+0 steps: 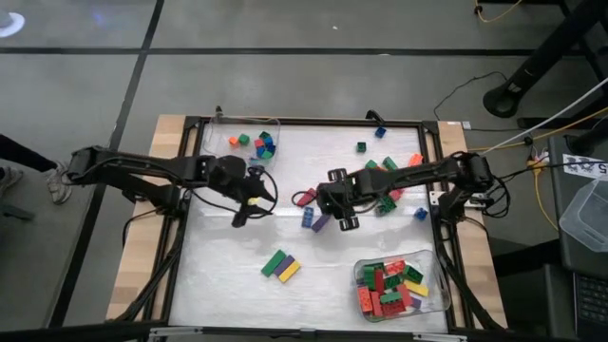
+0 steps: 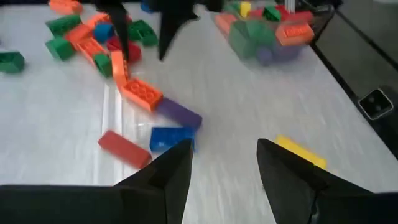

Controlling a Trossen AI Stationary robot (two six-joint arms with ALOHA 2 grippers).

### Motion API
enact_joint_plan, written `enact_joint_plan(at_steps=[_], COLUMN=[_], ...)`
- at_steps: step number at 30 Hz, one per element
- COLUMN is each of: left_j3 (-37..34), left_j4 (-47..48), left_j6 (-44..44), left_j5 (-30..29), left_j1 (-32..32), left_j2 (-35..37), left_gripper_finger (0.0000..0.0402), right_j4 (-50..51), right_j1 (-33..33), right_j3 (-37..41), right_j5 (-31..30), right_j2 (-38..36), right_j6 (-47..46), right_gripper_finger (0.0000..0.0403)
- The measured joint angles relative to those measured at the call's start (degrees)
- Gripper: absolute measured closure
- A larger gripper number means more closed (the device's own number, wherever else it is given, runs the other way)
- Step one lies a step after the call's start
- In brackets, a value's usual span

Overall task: Sort blocks by size
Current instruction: Put the rectangular red game piece into the bottom transparent bin

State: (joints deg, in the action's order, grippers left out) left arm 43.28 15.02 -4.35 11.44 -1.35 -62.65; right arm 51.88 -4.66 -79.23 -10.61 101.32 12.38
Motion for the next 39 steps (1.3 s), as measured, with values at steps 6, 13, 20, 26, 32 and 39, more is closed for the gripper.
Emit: enact_joint_plan(at_steps=[6, 13, 20, 26, 32, 39], left_j3=[-2.22, -2.69, -2.70, -2.70, -2.70, -2.70], left_j4=[1.33, 1.88, 3.68, 3.63, 3.42, 3.41], left_j6=[0.04, -0.13, -0.01, -0.12, 0.02, 2.81], left_j5=[-0.37, -0.42, -0.42, -0.42, -0.41, -0.39], left_j1=[0.60, 0.60, 0.60, 0.60, 0.60, 1.22], left_j2=[3.67, 4.44, 4.44, 4.44, 4.44, 4.44], left_gripper_finger=[0.0233, 0.0233, 0.0233, 0.0233, 0.0233, 0.0233], right_j4=[-5.05, -6.62, -6.78, -5.19, 6.74, 22.16], right_j1=[3.52, 5.69, 5.83, 5.80, 5.72, 0.73], right_j3=[3.68, 4.57, 4.51, 3.71, -3.41, -15.95], right_j5=[5.70, 7.82, 8.26, 8.35, 10.76, 16.99], right_j2=[1.76, 6.94, 11.10, 11.28, 11.08, 10.92], right_j6=[7.26, 10.28, 10.43, 8.02, 2.78, -4.92], right_gripper_finger=[0.0190, 0.0190, 0.0190, 0.0234, 0.0268, 0.0266])
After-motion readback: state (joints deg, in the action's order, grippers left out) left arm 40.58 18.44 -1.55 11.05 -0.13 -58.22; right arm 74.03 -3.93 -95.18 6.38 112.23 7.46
